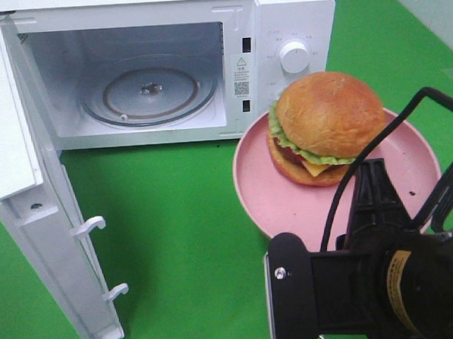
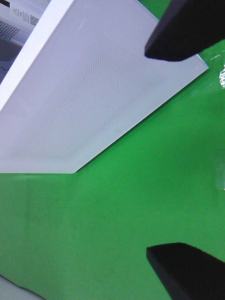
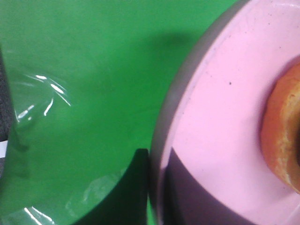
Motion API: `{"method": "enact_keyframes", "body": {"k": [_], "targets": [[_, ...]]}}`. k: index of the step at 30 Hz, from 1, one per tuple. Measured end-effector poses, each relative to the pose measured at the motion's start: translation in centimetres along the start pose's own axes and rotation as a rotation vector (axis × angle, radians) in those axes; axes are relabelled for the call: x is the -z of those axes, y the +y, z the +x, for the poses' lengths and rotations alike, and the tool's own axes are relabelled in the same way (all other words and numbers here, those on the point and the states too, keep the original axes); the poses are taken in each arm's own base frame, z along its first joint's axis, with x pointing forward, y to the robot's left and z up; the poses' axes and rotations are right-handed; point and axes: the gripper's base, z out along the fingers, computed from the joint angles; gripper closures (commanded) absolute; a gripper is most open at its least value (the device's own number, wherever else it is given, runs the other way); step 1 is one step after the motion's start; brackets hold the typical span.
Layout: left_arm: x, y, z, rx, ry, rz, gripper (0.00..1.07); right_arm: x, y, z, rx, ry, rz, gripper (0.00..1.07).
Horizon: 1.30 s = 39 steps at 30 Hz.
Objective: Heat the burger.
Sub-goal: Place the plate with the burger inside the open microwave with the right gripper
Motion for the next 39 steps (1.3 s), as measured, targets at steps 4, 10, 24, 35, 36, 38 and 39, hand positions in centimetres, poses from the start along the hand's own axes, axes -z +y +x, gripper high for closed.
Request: {"method": "enact_keyframes", "body": {"k": [4, 10, 24, 35, 36, 38, 39], "targets": [[0.0, 0.0, 0.0, 0.0, 0.0, 0.0, 0.09, 0.0, 0.3, -0.6, 0.065, -0.071, -0.021, 1.07], [0.0, 0.0, 0.0, 0.0, 0.0, 0.0, 0.09, 0.0, 0.3, -1.0, 0.211, -0.115, -0.024, 1.07], [0.0, 0.0, 0.0, 0.0, 0.0, 0.0, 0.09, -2.0, -2.2, 0.2, 0.305, -0.181, -0.023, 1.07], [0.0, 0.0, 0.0, 0.0, 0.0, 0.0, 0.09, -3.5, -3.8, 2.3, 0.436, -0.207, -0.066, 1.07], [0.0, 0.0, 0.0, 0.0, 0.0, 0.0, 0.09, -3.5, -3.8, 2.3, 0.436, -0.207, -0.066, 1.07], [0.0, 0.0, 0.0, 0.0, 0.0, 0.0, 0.09, -3.8, -4.2, 2.8, 0.461, -0.215, -0.07, 1.07], [0.0, 0.0, 0.0, 0.0, 0.0, 0.0, 0.09, -3.8, -4.2, 2.8, 0.461, -0.215, -0.07, 1.07]]}}
